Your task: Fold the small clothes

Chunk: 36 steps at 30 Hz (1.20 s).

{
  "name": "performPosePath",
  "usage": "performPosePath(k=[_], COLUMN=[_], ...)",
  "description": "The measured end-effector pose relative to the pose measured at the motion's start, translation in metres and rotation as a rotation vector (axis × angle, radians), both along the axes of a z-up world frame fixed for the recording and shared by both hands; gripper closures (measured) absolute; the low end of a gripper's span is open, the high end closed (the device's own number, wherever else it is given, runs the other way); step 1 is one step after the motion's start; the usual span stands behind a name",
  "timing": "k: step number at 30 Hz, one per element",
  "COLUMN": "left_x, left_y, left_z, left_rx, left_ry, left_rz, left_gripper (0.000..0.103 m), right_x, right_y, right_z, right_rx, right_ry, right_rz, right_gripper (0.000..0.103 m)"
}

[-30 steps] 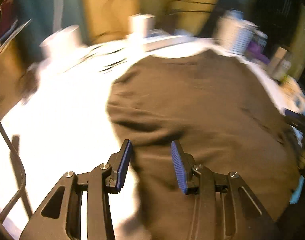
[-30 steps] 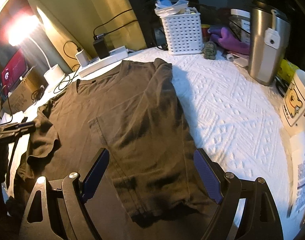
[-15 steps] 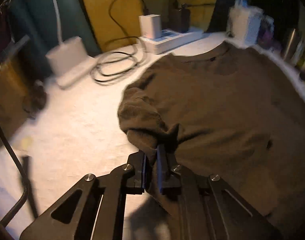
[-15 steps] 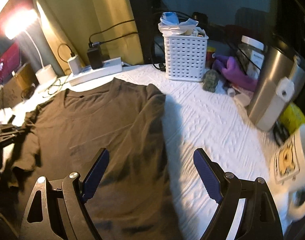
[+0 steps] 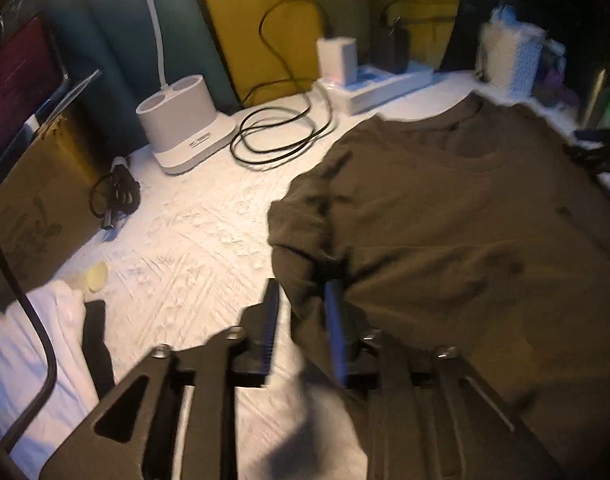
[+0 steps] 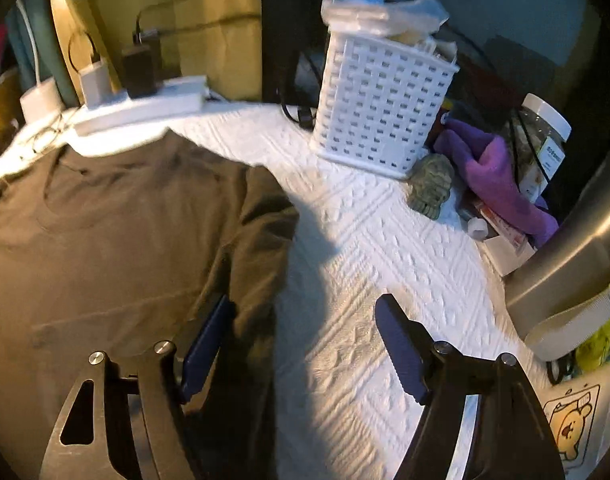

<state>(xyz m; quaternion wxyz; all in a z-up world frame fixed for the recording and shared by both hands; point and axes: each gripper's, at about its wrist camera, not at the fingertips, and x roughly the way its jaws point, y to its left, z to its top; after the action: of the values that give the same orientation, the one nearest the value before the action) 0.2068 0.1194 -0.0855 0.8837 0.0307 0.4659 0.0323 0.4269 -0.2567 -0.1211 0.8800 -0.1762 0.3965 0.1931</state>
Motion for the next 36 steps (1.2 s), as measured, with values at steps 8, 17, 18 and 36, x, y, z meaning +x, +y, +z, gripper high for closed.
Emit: performPosePath(k=[8,17,18,36], left_x=[-0.037,-0.054,-0.055,-0.107], left_y=[-0.026,-0.016,-0.014,-0.022], left_z=[-0.017,-0.023,-0.023,0.024], left_rx=[-0.083,0.004,0.022,-0.099], left_ry=[0.101,0.071,0.067,-0.097], left_rz=[-0.062,0.031,0.033,-0.014], left_gripper=[0.061,0.057,0.057,0.049], right_x=[-0.017,-0.055,-0.057,-0.15], right_y=[-0.007,-0.016,-0.019,-0.061], right_z=[0.011,0.007,0.003,0.048], right_rx=[0.001,-0.042,-0.061,0.019], right_ry=[-0.023,-0.008,-0.011,-0.099], right_rz=[-0.009,0.005,-0.013,-0.076], right_gripper=[0.027,0.027,0.027,0.026])
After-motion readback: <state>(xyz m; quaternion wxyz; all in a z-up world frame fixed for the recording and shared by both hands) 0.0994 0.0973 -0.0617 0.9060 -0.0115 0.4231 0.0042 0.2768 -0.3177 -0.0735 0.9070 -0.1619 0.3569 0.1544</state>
